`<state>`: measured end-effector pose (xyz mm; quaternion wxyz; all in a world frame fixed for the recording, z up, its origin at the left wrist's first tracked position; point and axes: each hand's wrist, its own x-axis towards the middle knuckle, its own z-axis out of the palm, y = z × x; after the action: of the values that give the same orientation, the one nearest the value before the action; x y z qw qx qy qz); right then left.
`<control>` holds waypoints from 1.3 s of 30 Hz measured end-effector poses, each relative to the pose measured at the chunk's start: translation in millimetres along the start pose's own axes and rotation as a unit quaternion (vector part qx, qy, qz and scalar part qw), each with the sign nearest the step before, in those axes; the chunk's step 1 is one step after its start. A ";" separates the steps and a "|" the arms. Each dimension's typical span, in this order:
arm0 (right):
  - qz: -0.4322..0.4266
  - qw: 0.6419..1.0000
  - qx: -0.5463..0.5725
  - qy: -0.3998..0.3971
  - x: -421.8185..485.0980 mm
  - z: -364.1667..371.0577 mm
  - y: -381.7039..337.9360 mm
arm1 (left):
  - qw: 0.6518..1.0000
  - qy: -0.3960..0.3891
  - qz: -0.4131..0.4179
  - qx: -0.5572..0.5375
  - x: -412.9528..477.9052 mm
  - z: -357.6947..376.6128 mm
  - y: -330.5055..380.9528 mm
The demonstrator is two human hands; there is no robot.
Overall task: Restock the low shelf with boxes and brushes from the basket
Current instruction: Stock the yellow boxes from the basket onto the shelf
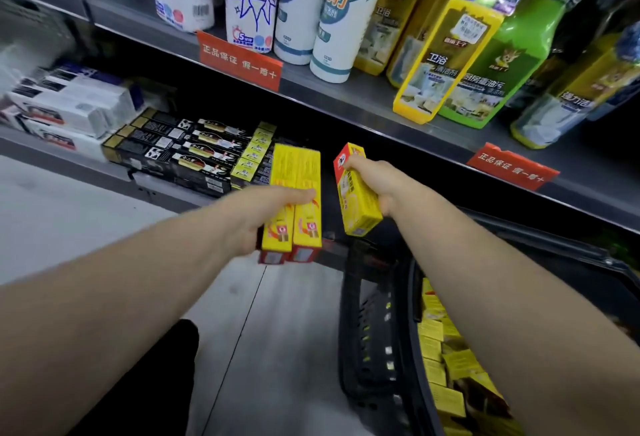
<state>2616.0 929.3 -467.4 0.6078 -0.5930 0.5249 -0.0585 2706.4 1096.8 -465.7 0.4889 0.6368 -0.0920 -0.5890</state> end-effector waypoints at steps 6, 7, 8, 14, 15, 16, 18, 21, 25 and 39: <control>-0.099 0.849 -0.518 -0.027 74.3 15.3 24.3 | 0.994 0.006 -0.010 0.106 45.6 -60.1 27.4; -0.099 0.816 -0.566 -0.061 85.1 17.5 28.8 | 0.994 -0.005 -0.016 0.112 54.7 -65.8 26.7; -0.095 0.784 -0.607 -0.087 96.2 19.5 34.2 | 0.993 -0.010 -0.021 0.116 63.1 -69.9 25.7; -0.054 0.720 -0.680 -0.124 153.9 24.6 73.3 | 0.995 -0.044 -0.021 0.084 101.2 -82.9 11.1; -0.065 0.726 -0.672 -0.129 160.2 27.1 78.1 | 0.996 -0.050 -0.019 0.076 105.2 -85.6 7.6; -0.074 0.734 -0.662 -0.134 165.1 30.6 81.9 | 0.996 -0.055 -0.016 0.069 107.7 -88.3 5.3; -0.084 0.750 -0.641 -0.142 172.9 37.5 87.7 | 0.996 -0.067 -0.009 0.066 111.6 -93.9 3.6; -0.089 0.766 -0.621 -0.137 179.4 42.7 91.5 | 0.995 -0.074 0.018 0.060 117.0 -100.1 5.2; -0.089 0.766 -0.621 -0.142 178.7 43.4 92.5 | 0.994 -0.086 0.058 0.046 120.1 -97.9 6.5; -0.072 0.738 -0.651 -0.161 153.5 31.7 65.7 | 0.991 -0.082 0.100 0.040 122.9 -61.7 11.2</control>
<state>2670.1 862.8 -614.1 0.1431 -0.8806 0.2851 0.3505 2799.0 1037.7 -549.3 0.5104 0.5927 -0.2183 -0.5836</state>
